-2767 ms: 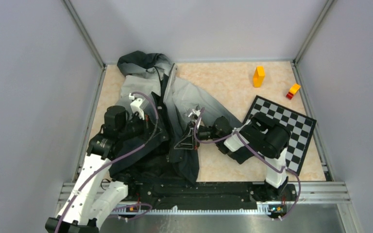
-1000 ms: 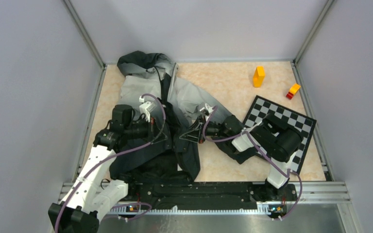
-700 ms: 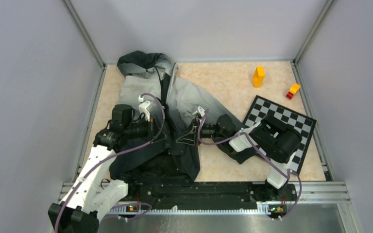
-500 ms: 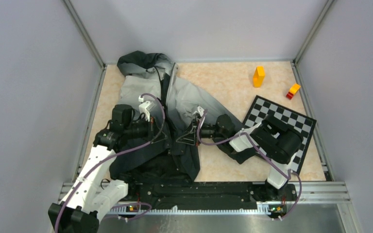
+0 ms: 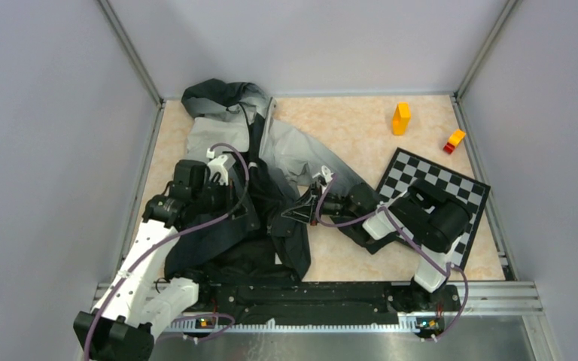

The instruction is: Zip up the jacket

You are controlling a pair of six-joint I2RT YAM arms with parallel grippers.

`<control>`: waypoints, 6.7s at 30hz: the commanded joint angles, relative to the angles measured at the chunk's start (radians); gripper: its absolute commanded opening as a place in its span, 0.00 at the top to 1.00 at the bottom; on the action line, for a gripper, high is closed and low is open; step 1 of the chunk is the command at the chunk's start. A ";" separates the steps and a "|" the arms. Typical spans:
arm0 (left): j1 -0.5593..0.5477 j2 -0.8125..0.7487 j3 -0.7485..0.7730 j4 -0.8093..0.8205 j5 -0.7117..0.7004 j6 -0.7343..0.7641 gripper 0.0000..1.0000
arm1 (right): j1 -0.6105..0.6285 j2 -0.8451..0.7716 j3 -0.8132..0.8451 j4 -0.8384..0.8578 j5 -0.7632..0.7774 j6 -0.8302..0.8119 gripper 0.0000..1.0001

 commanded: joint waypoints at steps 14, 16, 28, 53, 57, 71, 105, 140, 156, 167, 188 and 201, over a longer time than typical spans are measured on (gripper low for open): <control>-0.141 -0.054 -0.219 0.101 -0.147 -0.488 0.51 | -0.016 -0.094 -0.017 0.055 0.113 -0.064 1.00; -0.152 -0.102 -0.293 0.145 -0.121 -0.589 0.54 | -0.016 -0.098 -0.017 0.046 0.119 -0.066 1.00; -0.235 -0.081 -0.445 0.472 -0.166 -0.733 0.40 | -0.016 -0.096 -0.016 0.050 0.134 -0.039 1.00; -0.473 0.477 -0.298 0.234 -0.611 -1.081 0.45 | -0.016 -0.084 -0.005 0.065 0.127 0.014 1.00; -0.476 0.552 -0.282 0.202 -0.635 -1.096 0.51 | -0.017 -0.081 -0.002 0.064 0.124 0.022 1.00; -0.475 0.394 -0.271 0.128 -0.770 -0.968 0.83 | -0.017 -0.067 0.006 0.084 0.113 0.059 1.00; -0.473 -0.266 -0.134 0.279 -0.355 -0.069 1.00 | 0.033 0.078 0.126 0.240 -0.120 0.271 1.00; -0.473 -0.354 -0.146 0.254 -0.422 -0.117 1.00 | 0.080 -0.143 0.007 0.242 -0.012 0.044 1.00; -0.474 -0.361 -0.174 0.288 -0.436 -0.130 1.00 | 0.085 -0.138 0.006 0.244 0.001 0.036 1.00; -0.473 -0.341 -0.172 0.281 -0.440 -0.135 1.00 | 0.086 -0.140 0.001 0.243 0.010 0.037 1.00; -0.473 -0.328 -0.171 0.275 -0.443 -0.138 1.00 | 0.085 -0.146 -0.011 0.243 0.037 0.030 1.00; -0.473 -0.318 -0.164 0.265 -0.451 -0.141 1.00 | 0.085 -0.153 -0.019 0.242 0.045 0.027 1.00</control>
